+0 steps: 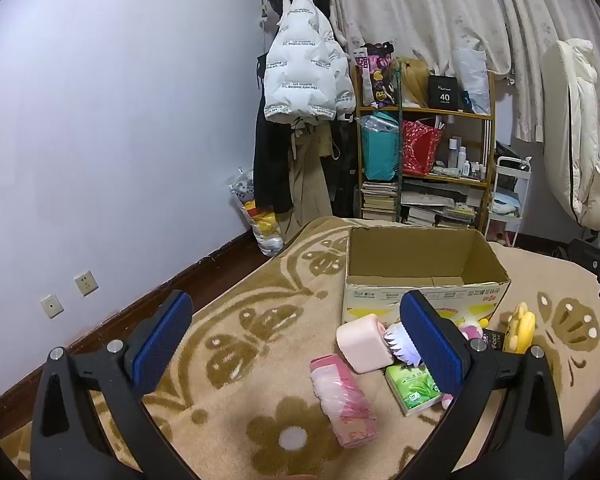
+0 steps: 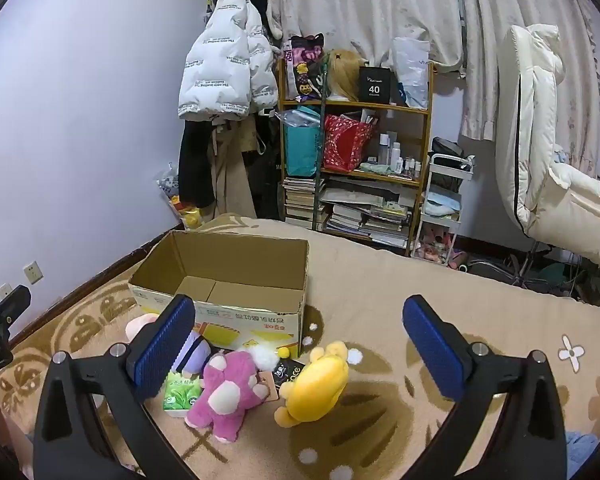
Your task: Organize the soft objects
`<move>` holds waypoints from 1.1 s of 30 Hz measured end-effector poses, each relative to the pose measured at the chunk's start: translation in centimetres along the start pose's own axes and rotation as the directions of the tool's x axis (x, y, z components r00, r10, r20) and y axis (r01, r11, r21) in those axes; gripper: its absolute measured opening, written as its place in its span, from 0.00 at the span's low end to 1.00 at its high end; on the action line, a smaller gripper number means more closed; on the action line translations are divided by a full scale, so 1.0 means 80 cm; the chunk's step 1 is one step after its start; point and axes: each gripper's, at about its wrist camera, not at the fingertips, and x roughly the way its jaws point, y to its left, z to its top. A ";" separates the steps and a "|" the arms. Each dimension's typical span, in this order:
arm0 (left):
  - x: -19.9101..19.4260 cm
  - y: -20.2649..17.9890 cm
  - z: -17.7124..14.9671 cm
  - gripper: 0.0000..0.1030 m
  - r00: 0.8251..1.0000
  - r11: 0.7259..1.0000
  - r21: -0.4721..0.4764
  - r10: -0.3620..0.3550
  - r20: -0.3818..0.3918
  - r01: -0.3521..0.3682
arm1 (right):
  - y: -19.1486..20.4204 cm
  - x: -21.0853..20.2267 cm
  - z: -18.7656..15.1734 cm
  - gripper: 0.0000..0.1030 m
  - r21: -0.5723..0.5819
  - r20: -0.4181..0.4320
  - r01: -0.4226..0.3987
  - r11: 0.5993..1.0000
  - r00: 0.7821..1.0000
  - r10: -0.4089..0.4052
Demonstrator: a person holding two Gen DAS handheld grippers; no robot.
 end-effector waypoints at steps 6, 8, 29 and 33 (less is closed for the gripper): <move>-0.003 -0.002 0.001 0.99 1.000 1.000 0.004 0.008 0.013 -0.008 | 0.000 -0.004 0.002 1.00 -0.004 0.014 0.001 1.000 1.000 -0.001; -0.004 -0.003 0.001 0.99 1.000 1.000 0.005 0.006 0.014 -0.006 | 0.001 -0.002 0.001 1.00 -0.002 0.010 0.000 1.000 1.000 0.000; 0.000 -0.001 -0.002 0.99 1.000 1.000 -0.007 0.003 0.010 -0.003 | -0.006 -0.002 -0.005 1.00 0.011 0.020 0.003 1.000 1.000 -0.003; -0.004 0.003 -0.001 0.99 1.000 1.000 -0.007 0.004 0.010 -0.003 | -0.005 -0.002 -0.005 1.00 0.011 0.019 0.004 1.000 1.000 -0.004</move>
